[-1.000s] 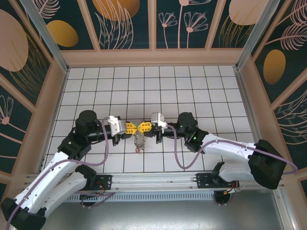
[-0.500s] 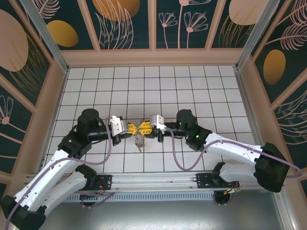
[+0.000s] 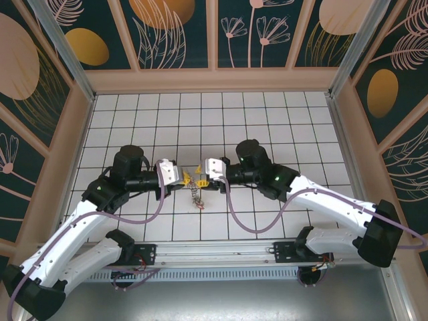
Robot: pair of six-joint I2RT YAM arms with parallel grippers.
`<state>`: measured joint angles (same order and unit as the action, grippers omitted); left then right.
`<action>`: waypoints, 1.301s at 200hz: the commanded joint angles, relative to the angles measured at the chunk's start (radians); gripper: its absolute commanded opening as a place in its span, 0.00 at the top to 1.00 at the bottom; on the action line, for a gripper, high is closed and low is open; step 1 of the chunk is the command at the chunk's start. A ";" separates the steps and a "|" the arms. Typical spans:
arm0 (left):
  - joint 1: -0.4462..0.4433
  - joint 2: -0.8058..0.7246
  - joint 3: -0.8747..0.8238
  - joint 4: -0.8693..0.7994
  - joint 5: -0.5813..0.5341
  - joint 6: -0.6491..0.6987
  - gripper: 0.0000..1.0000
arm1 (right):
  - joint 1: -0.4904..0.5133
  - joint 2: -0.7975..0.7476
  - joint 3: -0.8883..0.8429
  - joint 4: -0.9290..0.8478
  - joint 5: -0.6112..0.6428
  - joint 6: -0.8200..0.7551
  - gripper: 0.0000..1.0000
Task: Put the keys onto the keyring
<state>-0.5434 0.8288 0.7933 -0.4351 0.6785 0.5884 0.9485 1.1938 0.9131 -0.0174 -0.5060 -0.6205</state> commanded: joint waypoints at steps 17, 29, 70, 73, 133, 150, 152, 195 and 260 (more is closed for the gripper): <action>0.002 -0.003 0.038 -0.005 0.030 0.033 1.00 | -0.005 0.027 0.041 -0.044 0.018 -0.024 0.75; 0.002 -0.002 0.037 -0.003 0.035 0.030 1.00 | -0.004 0.032 0.041 -0.036 0.008 -0.022 0.77; 0.002 0.011 0.032 0.014 0.041 0.013 1.00 | 0.003 0.052 0.045 -0.005 -0.017 -0.006 0.79; 0.002 0.014 0.032 0.016 0.042 0.012 1.00 | 0.002 0.053 0.046 -0.004 -0.016 -0.005 0.79; 0.003 0.024 0.027 0.061 0.059 -0.027 1.00 | 0.004 0.068 0.026 0.046 -0.018 0.015 0.79; 0.002 0.023 0.024 0.080 0.069 -0.040 1.00 | 0.005 0.068 0.019 0.059 -0.019 0.022 0.81; 0.003 0.023 0.024 0.081 0.069 -0.041 1.00 | 0.006 0.067 0.019 0.060 -0.019 0.023 0.82; 0.003 0.024 0.024 0.081 0.075 -0.046 1.00 | 0.005 0.057 0.005 0.059 -0.014 0.033 0.83; 0.003 -0.049 -0.039 0.226 0.052 -0.149 0.71 | -0.010 0.005 -0.077 0.251 -0.033 0.156 1.00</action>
<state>-0.5385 0.8490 0.7879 -0.3706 0.6983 0.5240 0.9485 1.2484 0.8951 0.0597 -0.5060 -0.5598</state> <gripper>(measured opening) 0.242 0.052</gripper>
